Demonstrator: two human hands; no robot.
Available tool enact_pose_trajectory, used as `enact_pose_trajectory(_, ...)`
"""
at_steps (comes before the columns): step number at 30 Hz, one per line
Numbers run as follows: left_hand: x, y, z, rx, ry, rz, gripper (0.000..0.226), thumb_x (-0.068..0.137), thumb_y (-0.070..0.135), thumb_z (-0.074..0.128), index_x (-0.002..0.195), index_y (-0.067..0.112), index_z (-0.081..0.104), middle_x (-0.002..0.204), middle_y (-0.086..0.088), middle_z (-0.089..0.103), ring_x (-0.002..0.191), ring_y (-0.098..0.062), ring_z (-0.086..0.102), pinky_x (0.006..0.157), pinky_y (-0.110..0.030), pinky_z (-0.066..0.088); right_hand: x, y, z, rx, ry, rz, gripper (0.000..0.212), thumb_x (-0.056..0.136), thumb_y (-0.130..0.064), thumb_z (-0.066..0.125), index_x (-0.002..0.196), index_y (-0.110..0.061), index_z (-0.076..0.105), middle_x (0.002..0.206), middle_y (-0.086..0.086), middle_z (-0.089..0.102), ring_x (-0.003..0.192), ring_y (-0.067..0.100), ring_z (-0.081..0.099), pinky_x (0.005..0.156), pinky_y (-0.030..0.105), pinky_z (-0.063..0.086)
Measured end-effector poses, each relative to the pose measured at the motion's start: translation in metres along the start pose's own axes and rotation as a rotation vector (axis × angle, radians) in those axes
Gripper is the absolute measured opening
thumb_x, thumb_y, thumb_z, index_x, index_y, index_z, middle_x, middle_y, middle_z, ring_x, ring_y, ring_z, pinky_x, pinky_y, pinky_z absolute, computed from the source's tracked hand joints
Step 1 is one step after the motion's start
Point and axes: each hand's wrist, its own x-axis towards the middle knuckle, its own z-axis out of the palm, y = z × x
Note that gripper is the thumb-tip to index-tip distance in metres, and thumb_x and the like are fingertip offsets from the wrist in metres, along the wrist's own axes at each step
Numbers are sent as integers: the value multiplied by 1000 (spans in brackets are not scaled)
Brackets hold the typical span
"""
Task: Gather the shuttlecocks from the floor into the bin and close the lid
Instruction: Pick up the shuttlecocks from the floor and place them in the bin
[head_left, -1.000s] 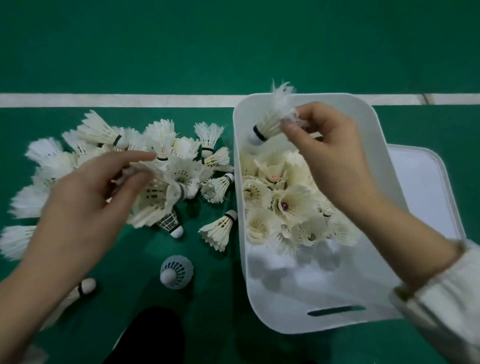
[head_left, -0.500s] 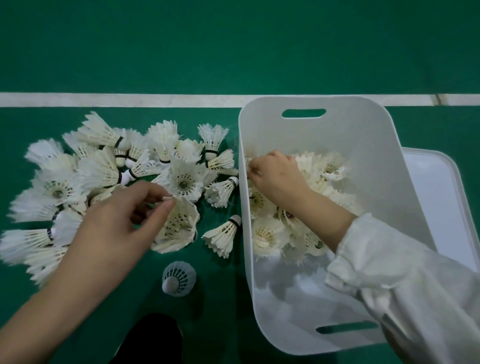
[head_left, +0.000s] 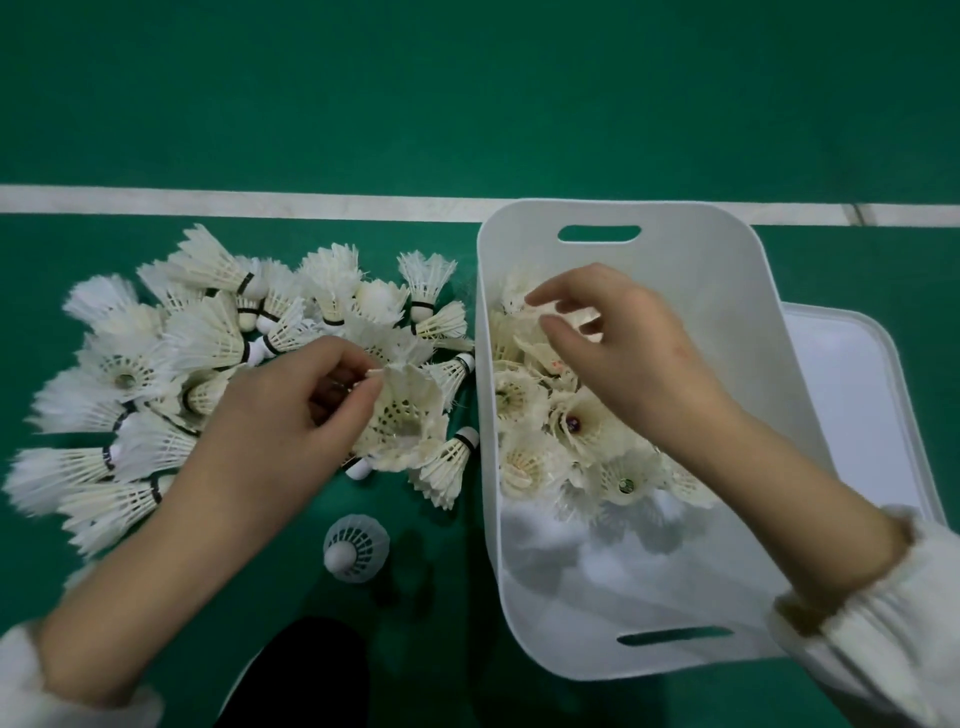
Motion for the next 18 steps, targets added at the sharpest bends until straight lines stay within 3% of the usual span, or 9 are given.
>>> enact_pose_trajectory(2,1,5,0,-16,9,12,4,85,27,60,82,29,60,69,9,64,69,-8,60,62,-24,48,-10,-17,-10,158,31,-53,14,90,-19,54,98,-26,62,101,-13,61,86,0,56,74,12,45)
enact_pose_trajectory(5,4,14,1,-53,30,40,4,86,26,59,83,26,62,71,8,65,68,-10,61,61,-24,48,-31,-38,-3,158,-169,-302,17,88,-29,56,101,-23,63,103,-11,59,81,0,56,71,12,46)
enact_pose_trajectory(9,8,21,3,-88,41,32,4,86,28,60,84,25,63,72,9,65,68,-7,62,62,-21,49,-34,-29,29,-81,-238,-474,25,84,-25,54,100,-9,66,105,6,62,93,22,61,75,38,54)
enact_pose_trajectory(14,8,23,3,-77,37,40,12,89,37,53,86,28,60,72,13,63,67,-2,58,57,-13,43,-24,-19,37,-51,-116,-517,11,79,-8,59,84,-3,68,88,12,66,81,32,61,76,29,41)
enact_pose_trajectory(18,11,13,-7,-23,14,50,25,92,46,43,90,27,61,75,10,65,70,-7,61,66,-28,48,-18,-18,23,47,-42,-422,12,83,-12,61,91,-8,68,93,5,64,85,23,60,77,27,48)
